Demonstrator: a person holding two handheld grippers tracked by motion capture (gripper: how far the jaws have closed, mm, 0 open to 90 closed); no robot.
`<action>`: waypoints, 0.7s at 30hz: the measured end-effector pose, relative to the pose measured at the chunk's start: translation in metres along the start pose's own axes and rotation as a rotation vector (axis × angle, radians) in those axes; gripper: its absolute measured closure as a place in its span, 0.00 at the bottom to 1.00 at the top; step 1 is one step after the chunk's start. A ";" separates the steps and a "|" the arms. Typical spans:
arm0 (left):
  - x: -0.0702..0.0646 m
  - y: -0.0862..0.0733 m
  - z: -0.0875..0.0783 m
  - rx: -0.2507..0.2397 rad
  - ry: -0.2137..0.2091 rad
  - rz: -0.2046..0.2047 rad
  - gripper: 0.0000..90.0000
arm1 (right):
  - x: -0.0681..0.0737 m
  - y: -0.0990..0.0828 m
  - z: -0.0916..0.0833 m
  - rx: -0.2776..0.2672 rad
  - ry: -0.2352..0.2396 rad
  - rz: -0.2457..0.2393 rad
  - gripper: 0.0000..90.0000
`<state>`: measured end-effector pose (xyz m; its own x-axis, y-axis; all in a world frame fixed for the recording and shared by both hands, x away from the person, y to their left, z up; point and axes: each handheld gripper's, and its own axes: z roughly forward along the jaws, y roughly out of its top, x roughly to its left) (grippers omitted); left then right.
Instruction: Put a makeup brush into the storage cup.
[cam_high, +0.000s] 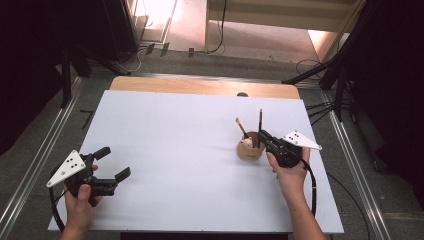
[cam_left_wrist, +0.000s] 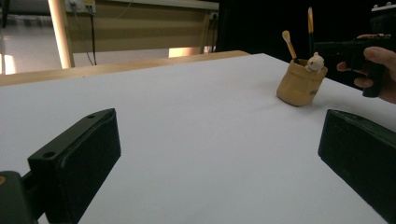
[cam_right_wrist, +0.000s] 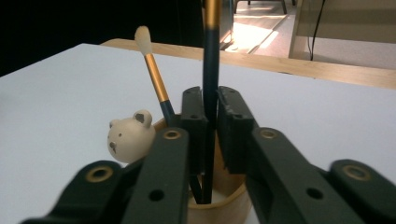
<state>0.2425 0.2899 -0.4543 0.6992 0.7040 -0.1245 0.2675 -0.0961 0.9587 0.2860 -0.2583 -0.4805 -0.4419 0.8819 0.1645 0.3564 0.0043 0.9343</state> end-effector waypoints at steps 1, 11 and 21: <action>0.000 0.000 0.000 -0.001 0.001 0.000 0.00 | 0.000 0.000 0.000 0.000 0.004 -0.003 0.81; 0.000 0.000 -0.001 -0.007 0.002 -0.002 0.00 | -0.001 0.002 -0.004 0.009 0.035 0.013 0.32; 0.002 0.000 -0.003 -0.011 0.012 -0.002 0.00 | -0.005 0.004 -0.022 -0.020 0.050 -0.014 0.15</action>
<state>0.2414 0.2932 -0.4535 0.6904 0.7129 -0.1229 0.2616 -0.0877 0.9612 0.2711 -0.2731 -0.4706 -0.4875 0.8571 0.1666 0.3336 0.0065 0.9427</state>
